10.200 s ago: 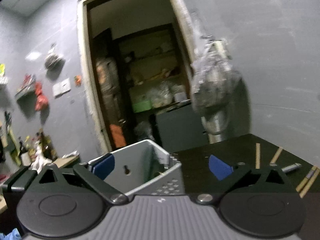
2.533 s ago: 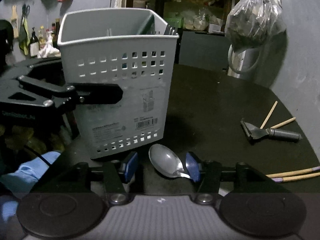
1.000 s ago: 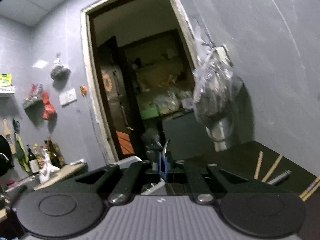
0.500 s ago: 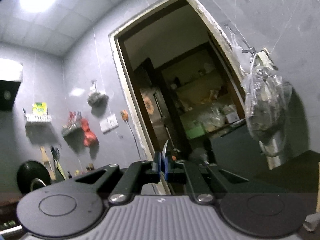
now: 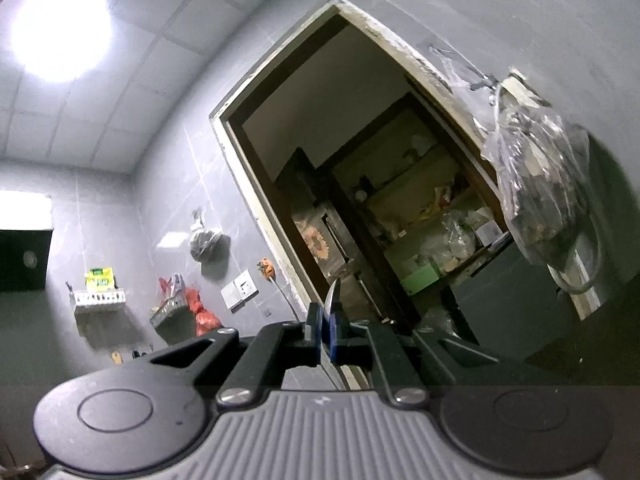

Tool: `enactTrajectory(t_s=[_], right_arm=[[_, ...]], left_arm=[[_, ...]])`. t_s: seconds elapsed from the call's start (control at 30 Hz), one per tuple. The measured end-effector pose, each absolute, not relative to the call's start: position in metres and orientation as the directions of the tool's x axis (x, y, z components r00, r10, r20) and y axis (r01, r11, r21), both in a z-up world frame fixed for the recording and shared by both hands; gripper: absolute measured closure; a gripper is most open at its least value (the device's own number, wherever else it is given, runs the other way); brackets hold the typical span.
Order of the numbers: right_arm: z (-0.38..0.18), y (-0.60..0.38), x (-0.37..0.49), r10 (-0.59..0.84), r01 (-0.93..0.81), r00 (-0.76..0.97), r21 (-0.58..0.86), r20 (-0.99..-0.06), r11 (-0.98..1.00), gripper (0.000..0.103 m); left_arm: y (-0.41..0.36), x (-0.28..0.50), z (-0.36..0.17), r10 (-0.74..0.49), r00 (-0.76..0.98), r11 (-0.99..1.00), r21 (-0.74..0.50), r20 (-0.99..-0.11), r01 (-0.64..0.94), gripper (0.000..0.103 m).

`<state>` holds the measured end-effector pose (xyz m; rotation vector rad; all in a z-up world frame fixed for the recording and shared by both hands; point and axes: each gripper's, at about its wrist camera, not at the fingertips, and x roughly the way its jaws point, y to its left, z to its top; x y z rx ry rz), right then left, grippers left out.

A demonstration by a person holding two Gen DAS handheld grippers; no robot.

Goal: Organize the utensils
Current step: 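Raise the silver spoon above the basket rim with the right tool, then lower the silver spoon into the basket and open the right tool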

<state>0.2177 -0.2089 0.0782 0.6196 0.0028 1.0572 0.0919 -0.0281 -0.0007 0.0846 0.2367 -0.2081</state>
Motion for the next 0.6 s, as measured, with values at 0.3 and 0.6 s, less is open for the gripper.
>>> enactTrajectory(t_s=[0.3, 0.6], right_arm=[[0.066, -0.216, 0.234, 0.801, -0.784, 0.524, 0.531, 0.290, 0.320, 0.098], [0.056, -0.219, 0.241, 0.798, -0.773, 0.538, 0.536, 0.270, 0.340, 0.098]], left_arm=[[-0.028, 0.092, -0.001, -0.194, 0.951, 0.975, 0.059, -0.242, 0.214, 0.027], [-0.027, 0.091, -0.001, -0.195, 0.951, 0.975, 0.059, -0.241, 0.215, 0.027]])
